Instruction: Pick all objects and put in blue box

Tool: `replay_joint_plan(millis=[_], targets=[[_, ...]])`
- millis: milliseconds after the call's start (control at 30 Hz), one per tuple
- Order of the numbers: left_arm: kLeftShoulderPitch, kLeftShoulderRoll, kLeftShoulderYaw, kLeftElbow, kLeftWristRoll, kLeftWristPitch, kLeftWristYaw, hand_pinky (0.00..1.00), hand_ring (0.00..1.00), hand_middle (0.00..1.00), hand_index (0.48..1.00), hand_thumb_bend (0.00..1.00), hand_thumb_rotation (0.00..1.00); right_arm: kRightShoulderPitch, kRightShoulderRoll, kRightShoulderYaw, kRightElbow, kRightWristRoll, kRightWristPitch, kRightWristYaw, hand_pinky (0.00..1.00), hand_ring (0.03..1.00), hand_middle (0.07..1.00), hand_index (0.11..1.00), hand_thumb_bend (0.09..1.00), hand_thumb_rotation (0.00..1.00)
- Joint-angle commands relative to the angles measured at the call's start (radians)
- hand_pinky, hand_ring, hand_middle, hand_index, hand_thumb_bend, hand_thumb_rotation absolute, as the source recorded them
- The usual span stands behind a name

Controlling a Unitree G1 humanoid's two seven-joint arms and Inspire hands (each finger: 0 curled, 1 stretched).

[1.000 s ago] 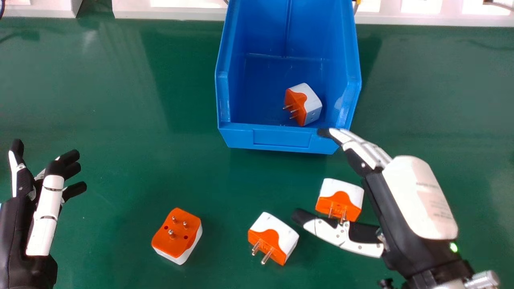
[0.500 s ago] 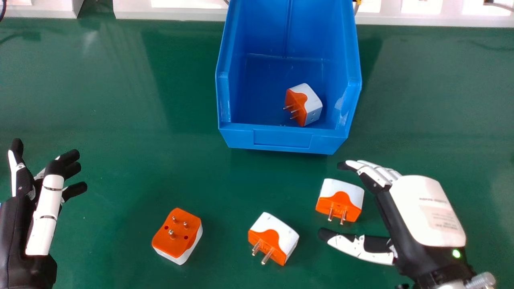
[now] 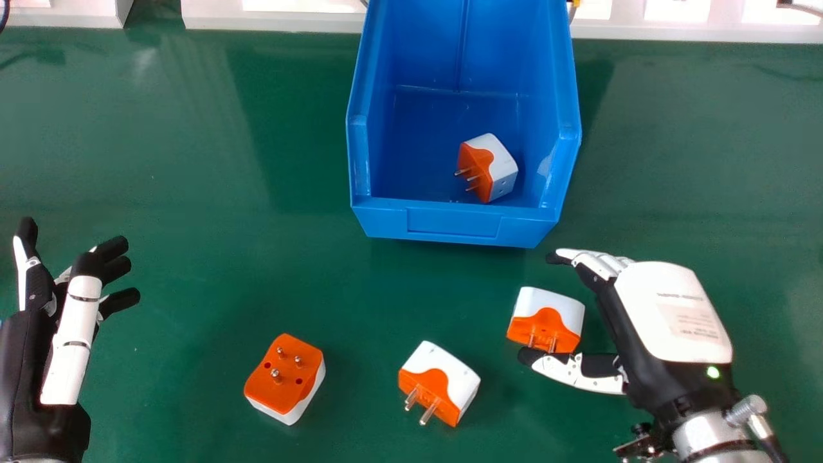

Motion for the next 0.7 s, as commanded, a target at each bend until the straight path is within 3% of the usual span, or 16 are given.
replay_joint_plan(millis=[0, 233, 400, 600, 667], targets=[[0.002, 0.015, 0.009, -0.018, -0.003, -0.001, 0.000, 0.76, 0.84, 0.83, 0.834, 0.51, 0.81, -0.032, -0.011, 0.005, 0.015, -0.010, 0.003, -0.024, 0.63, 0.749, 0.781, 0.772, 0.478, 0.46], [-0.002, 0.012, 0.012, -0.019, -0.009, 0.003, 0.000, 0.75, 0.83, 0.83, 0.830, 0.49, 0.81, -0.070, -0.025, 0.039, 0.069, -0.024, 0.030, -0.020, 0.64, 0.759, 0.790, 0.777, 0.469, 0.49], [0.001, 0.015, 0.010, -0.028, -0.002, 0.008, 0.002, 0.75, 0.83, 0.83, 0.834, 0.48, 0.82, -0.085, -0.030, 0.057, 0.110, -0.030, 0.030, -0.031, 0.64, 0.757, 0.788, 0.773, 0.475, 0.49], [-0.009, 0.018, 0.014, -0.020, -0.010, 0.011, -0.004, 0.75, 0.83, 0.83, 0.832, 0.50, 0.81, -0.108, -0.036, 0.084, 0.152, -0.051, 0.051, -0.033, 0.65, 0.758, 0.788, 0.775, 0.477, 0.47], [-0.009, 0.021, 0.014, -0.020, -0.002, 0.008, -0.003, 0.75, 0.83, 0.83, 0.834, 0.50, 0.81, -0.116, -0.038, 0.094, 0.164, -0.055, 0.059, -0.033, 0.65, 0.760, 0.789, 0.777, 0.480, 0.46]])
